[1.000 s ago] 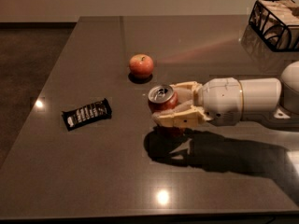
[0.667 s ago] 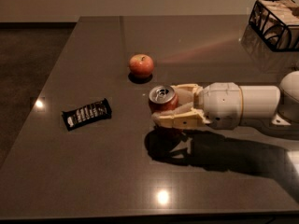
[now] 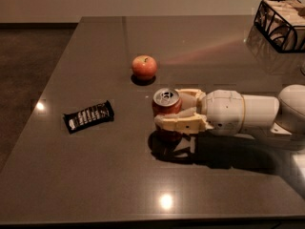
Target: Place coke can upright
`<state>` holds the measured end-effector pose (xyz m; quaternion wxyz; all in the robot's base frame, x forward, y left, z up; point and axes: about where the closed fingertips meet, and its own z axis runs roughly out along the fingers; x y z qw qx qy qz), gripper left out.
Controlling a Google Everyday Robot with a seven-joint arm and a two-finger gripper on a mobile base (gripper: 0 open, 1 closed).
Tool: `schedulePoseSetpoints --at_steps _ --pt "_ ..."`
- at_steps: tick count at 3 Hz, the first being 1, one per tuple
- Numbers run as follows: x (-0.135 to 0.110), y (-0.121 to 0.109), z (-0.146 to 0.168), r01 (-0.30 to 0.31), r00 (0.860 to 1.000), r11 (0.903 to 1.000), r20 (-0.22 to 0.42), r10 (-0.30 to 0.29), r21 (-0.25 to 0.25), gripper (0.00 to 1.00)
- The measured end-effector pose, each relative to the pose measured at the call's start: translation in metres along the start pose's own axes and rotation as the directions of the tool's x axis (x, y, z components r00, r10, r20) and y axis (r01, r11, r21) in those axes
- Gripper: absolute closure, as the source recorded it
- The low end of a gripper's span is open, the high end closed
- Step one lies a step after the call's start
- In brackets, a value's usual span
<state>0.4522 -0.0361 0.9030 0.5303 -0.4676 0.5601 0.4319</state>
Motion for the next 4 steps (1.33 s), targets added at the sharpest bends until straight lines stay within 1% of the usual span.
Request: schedulePoseSetpoints --at_steps 1,2,3,4 --pt "0.0015 -0.0014 0.0009 -0.001 0.999 0.9997 0.048 0.002 -0.025 0.37" --pt "0.0009 -0.0006 0.0026 0.000 0.999 0.9996 0.049 0.001 -0.028 0.15" --pt "-0.0003 0.0006 0.0047 0.003 0.999 0.9995 0.048 -0.001 -0.033 0.00" --pt "-0.0003 0.0006 0.0048 0.003 0.999 0.9995 0.048 -0.001 -0.033 0.00"
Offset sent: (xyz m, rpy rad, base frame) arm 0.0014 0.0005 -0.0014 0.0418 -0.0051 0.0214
